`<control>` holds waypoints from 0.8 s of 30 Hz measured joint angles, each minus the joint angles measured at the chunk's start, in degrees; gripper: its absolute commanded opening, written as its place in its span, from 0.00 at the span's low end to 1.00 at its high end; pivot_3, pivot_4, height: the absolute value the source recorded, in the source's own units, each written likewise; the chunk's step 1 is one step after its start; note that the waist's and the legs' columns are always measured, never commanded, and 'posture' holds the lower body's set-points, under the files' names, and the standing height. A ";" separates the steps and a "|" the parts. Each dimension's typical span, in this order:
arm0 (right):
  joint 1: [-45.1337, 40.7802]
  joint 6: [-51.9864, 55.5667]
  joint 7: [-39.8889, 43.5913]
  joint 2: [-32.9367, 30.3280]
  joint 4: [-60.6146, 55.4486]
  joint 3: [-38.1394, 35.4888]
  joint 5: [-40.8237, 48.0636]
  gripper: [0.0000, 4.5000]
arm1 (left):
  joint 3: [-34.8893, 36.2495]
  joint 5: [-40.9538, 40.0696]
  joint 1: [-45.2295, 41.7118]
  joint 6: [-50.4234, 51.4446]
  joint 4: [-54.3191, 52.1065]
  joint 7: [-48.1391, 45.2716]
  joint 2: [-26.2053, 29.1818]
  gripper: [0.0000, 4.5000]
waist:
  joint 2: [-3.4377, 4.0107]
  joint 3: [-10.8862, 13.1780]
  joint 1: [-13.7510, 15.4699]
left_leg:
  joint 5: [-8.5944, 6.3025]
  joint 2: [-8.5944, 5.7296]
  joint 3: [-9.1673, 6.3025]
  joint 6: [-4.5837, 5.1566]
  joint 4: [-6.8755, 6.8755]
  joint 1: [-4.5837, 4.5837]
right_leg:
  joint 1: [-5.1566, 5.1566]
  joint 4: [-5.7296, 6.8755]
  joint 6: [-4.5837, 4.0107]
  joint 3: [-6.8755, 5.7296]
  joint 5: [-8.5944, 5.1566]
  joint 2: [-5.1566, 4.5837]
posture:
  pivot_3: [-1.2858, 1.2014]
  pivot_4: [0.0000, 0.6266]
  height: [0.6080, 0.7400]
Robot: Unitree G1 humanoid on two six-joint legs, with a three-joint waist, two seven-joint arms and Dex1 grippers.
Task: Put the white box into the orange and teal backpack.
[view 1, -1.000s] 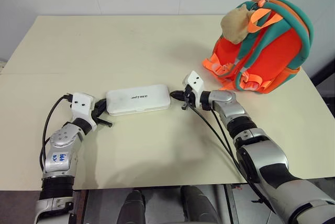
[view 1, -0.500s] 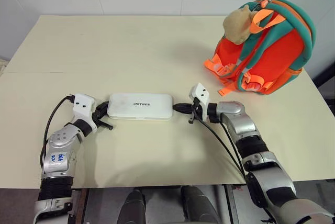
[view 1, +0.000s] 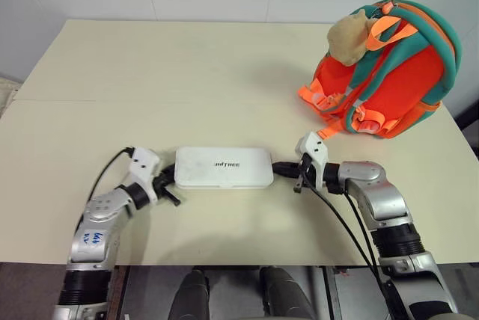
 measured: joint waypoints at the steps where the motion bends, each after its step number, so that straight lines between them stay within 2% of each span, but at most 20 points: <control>1: 1.57 1.10 0.20 -1.60 -2.16 -0.06 0.88 0.01 | -0.78 -0.10 0.31 1.03 -1.15 -0.11 0.00 0.00 | 0.00 0.00 0.10 | 0.00 0.00 0.00 0.01 0.00 -0.01 | 0.02 -0.09 0.01 0.00 0.01 0.00 | 0.52 0.24 1.00; 6: 5.70 4.45 0.19 -5.36 -7.78 -1.01 3.92 0.01 | -2.07 -0.78 0.78 4.18 -3.74 -0.03 -0.44 0.00 | 0.00 0.00 -0.03 | -0.01 0.00 0.01 0.01 -0.01 -0.02 | 0.04 -0.19 0.02 0.00 0.02 0.00 | 0.52 0.24 1.00; 11: 6.94 5.39 -1.45 -6.18 -9.07 -1.58 5.52 0.01 | -2.24 -0.68 2.34 7.02 -6.83 1.61 0.77 0.00 | 0.00 0.00 -0.25 | -0.01 0.01 0.02 0.02 -0.01 -0.01 | 0.03 -0.20 0.01 0.01 0.01 0.00 | 0.52 0.24 1.00; 21: 6.73 4.58 -2.19 -6.65 -8.98 -1.52 6.28 0.01 | 1.60 0.23 4.83 13.27 -11.59 4.59 9.06 0.00 | -0.01 -0.01 -0.37 | -0.02 0.02 0.05 0.03 -0.03 0.02 | 0.02 -0.25 -0.06 0.05 -0.03 0.00 | 0.52 0.24 1.00; 24: 6.40 4.14 -1.07 -7.57 -8.90 -1.51 7.05 0.01 | 3.79 1.18 5.75 13.40 -11.46 4.60 13.05 0.00 | -0.01 -0.01 -0.40 | -0.02 0.03 0.07 0.04 -0.06 0.01 | 0.01 -0.28 -0.73 0.09 -0.38 0.00 | 0.52 0.24 1.00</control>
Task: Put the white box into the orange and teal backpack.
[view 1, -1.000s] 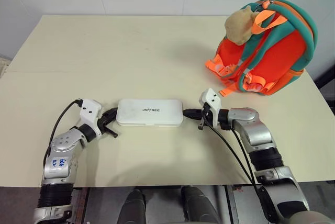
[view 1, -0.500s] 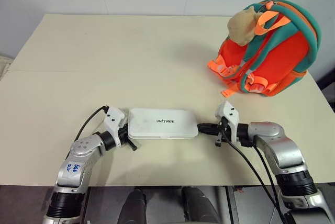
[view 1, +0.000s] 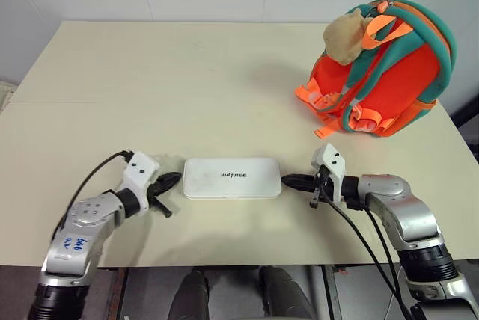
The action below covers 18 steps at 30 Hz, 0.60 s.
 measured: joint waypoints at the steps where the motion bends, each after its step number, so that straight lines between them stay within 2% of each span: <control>1: -0.01 -0.04 0.38 -0.25 0.01 0.00 0.31 0.01 | 0.65 0.12 0.23 -0.16 0.33 -0.16 0.72 0.00 | 0.00 0.00 0.05 | 0.00 0.00 0.01 0.00 0.00 -0.01 | 0.00 0.00 -0.10 0.01 -0.05 -0.01 | 0.52 0.24 1.00; 4: -0.01 0.01 2.22 -1.89 0.01 -0.01 1.75 0.01 | 2.95 -1.41 0.06 -1.11 2.96 -2.29 1.29 0.00 | 0.00 0.00 0.21 | -0.01 -0.01 0.03 0.02 -0.01 -0.03 | 0.00 -0.04 -0.08 0.01 -0.05 -0.02 | 0.52 0.24 1.00; 5: 0.00 0.29 3.14 -3.14 0.01 -0.23 2.56 0.04 | 3.96 -2.97 -0.46 -1.01 4.57 -3.65 1.25 0.00 | 0.00 0.00 0.24 | -0.02 0.00 0.03 0.03 -0.01 -0.03 | 0.00 -0.05 -0.08 0.01 -0.04 -0.02 | 0.52 0.24 1.00; 8: 0.11 3.35 6.68 -7.95 -0.86 -2.00 6.36 0.20 | 7.31 -9.26 -2.71 2.11 7.89 -7.97 1.33 0.13 | -0.01 0.01 0.45 | -0.03 -0.01 0.03 0.05 -0.02 -0.07 | -0.01 -0.08 -0.05 0.00 -0.03 -0.02 | 0.52 0.24 1.00; 11: -0.04 6.90 8.78 -11.17 -2.71 -4.71 10.49 0.42 | 9.04 -13.11 -5.65 5.01 11.06 -11.01 2.52 0.33 | -0.03 0.01 0.39 | -0.06 0.00 0.03 0.07 -0.02 -0.06 | -0.01 -0.11 0.36 -0.01 0.19 -0.02 | 0.52 0.24 1.00; 15: -1.08 12.62 9.43 -14.66 -4.10 -7.68 15.27 0.75 | 9.91 -16.49 -10.48 9.24 16.97 -14.22 4.32 0.63 | -0.03 0.01 0.23 | -0.07 0.00 0.03 0.09 -0.04 -0.07 | -0.01 -0.21 0.38 -0.01 0.20 -0.01 | 0.52 0.24 1.00; 18: -3.02 18.18 8.33 -15.70 -5.01 -8.98 19.01 0.98 | 9.57 -21.52 -14.02 18.73 21.73 -19.57 8.93 0.85 | -0.03 0.02 -0.16 | -0.13 0.03 0.04 0.10 -0.09 -0.08 | -0.06 -0.21 0.41 -0.01 0.21 0.00 | 0.52 0.24 1.00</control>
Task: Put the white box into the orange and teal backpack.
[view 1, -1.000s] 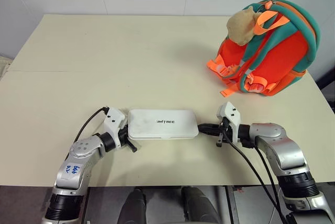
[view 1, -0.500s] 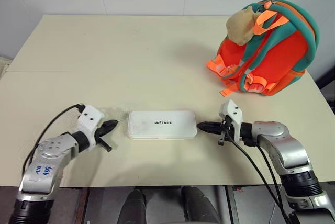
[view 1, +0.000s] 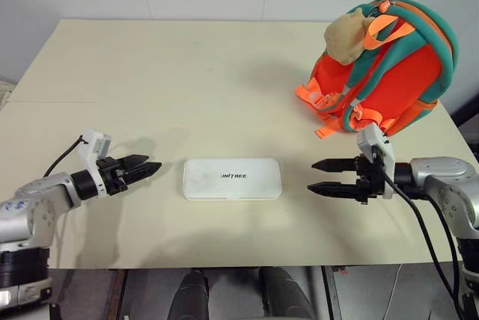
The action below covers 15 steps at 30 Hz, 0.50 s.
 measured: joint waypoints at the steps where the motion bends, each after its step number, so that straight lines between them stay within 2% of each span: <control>1: -0.51 1.74 -0.50 0.00 -0.71 -0.40 1.25 1.00 | -0.38 -0.89 -1.16 2.40 1.31 -1.58 1.49 0.93 | 0.00 0.00 0.03 | -0.02 0.00 0.00 0.00 -0.03 0.00 | -0.02 0.01 0.05 0.00 0.00 0.00 | 0.52 0.24 1.00; 2: -1.02 3.06 -1.04 0.00 -1.06 -0.56 2.35 1.00 | -0.83 -1.37 -2.42 4.17 2.76 -2.74 2.53 0.99 | 0.01 0.00 0.11 | -0.03 0.00 0.00 0.00 -0.06 0.01 | -0.02 0.00 0.15 -0.01 0.03 -0.01 | 0.52 0.24 1.00; 8: -4.25 7.10 -6.19 0.99 -1.85 0.65 3.91 1.00 | -7.32 -2.22 -8.62 13.63 7.95 -7.83 4.44 0.99 | 0.01 0.00 0.37 | -0.23 0.00 -0.01 -0.03 -0.06 -0.10 | -0.05 -0.10 0.23 -0.04 -0.03 -0.03 | 0.52 0.24 1.00; 15: -4.72 10.76 -8.72 2.12 -3.91 4.55 5.03 1.00 | -13.91 -2.15 -11.43 16.82 7.16 -11.19 5.27 0.99 | 0.01 0.00 0.50 | -0.36 0.02 -0.03 -0.06 -0.06 -0.18 | -0.12 -0.09 0.23 -0.11 -0.21 -0.04 | 0.52 0.24 1.00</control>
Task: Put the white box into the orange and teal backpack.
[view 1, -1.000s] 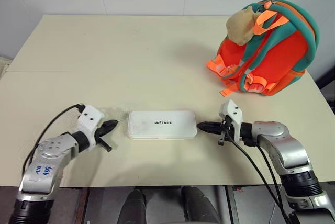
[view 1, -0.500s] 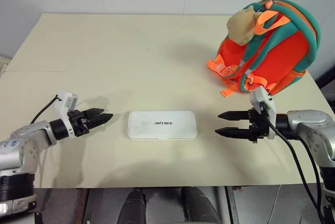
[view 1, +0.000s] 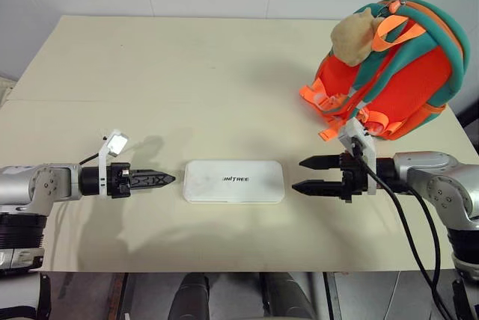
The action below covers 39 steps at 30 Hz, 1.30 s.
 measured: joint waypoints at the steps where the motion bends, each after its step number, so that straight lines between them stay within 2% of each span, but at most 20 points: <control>1: 0.00 0.34 -0.36 0.32 -0.45 0.45 0.20 1.00 | -0.73 0.05 -0.49 0.09 -0.09 0.01 -0.07 0.99 | 0.00 0.00 0.00 | 0.00 0.00 0.00 0.00 0.01 0.00 | 0.00 0.00 0.00 0.00 0.00 0.00 | 0.52 0.24 1.00; 8: 0.14 2.19 -2.47 1.28 -1.55 1.58 1.22 1.00 | -1.35 -0.03 -1.73 1.46 -0.97 1.59 -2.38 0.99 | 0.00 0.00 0.10 | 0.00 -0.01 -0.01 0.01 0.14 0.03 | 0.08 0.07 0.01 -0.02 0.00 -0.01 | 0.52 0.24 1.00; 16: 1.19 3.58 -3.78 2.33 -2.30 4.39 1.35 1.00 | -0.68 -2.24 1.77 4.22 -6.94 2.70 -3.37 0.99 | 0.00 -0.01 0.08 | -0.01 -0.01 -0.01 0.01 0.13 0.04 | 0.08 0.07 0.01 -0.02 0.00 -0.02 | 0.52 0.24 1.00; 25: -0.43 3.24 -3.77 4.06 -0.15 7.84 0.61 1.00 | 0.55 -3.42 2.22 6.07 -8.73 5.97 -6.73 0.99 | 0.01 -0.02 0.14 | -0.01 -0.02 -0.01 0.01 0.23 0.10 | 0.15 0.13 0.03 -0.02 0.01 -0.02 | 0.52 0.24 1.00; 39: -1.35 0.80 -3.75 6.44 1.53 9.62 -1.93 1.00 | 1.59 -4.00 0.18 8.21 -6.65 8.30 -11.76 0.99 | 0.03 -0.03 1.45 | -0.01 -0.05 -0.01 0.01 0.38 0.11 | 0.19 0.25 0.03 -0.02 0.01 -0.03 | 0.52 0.24 1.00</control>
